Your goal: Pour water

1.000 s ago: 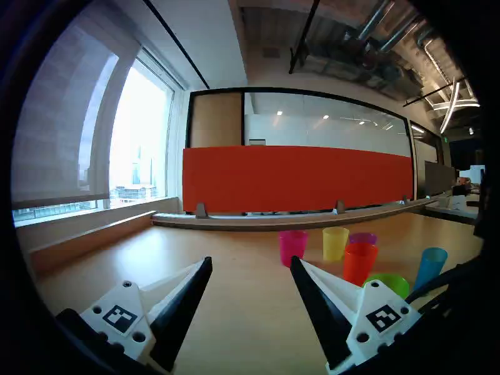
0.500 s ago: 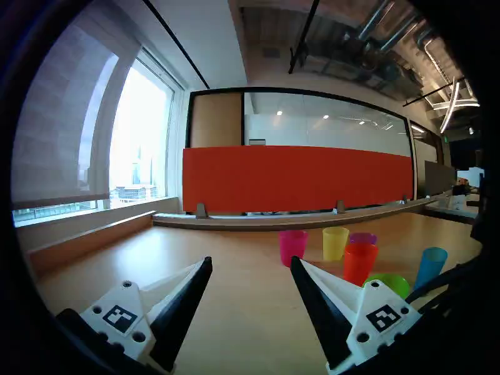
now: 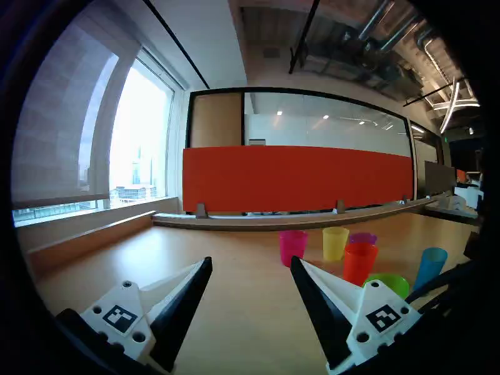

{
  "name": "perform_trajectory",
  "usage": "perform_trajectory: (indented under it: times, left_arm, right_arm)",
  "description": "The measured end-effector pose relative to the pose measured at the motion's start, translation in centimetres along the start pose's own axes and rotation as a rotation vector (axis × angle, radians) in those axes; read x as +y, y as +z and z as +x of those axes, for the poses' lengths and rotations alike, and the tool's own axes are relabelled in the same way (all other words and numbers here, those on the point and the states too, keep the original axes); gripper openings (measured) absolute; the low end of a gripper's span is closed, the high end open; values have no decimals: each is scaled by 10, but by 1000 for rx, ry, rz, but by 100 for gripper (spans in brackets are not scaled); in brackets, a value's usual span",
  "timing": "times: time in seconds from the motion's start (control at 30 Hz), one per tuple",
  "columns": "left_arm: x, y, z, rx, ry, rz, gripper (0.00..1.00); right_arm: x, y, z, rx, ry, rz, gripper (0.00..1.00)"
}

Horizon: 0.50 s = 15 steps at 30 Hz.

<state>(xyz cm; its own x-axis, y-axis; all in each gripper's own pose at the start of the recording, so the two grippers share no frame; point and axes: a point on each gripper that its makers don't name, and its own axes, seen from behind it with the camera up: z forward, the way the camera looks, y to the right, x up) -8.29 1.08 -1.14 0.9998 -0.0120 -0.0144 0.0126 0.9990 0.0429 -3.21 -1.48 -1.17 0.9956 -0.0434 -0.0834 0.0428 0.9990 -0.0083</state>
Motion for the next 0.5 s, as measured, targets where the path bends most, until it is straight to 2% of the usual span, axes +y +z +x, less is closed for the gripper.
perform_trajectory:
  times: [0.5]
  left_arm:
    - [-1, 0, 0, 0, 0, 0, 93]
  right_arm:
    - [3, 7, -47, -66, 49, -5, 100]
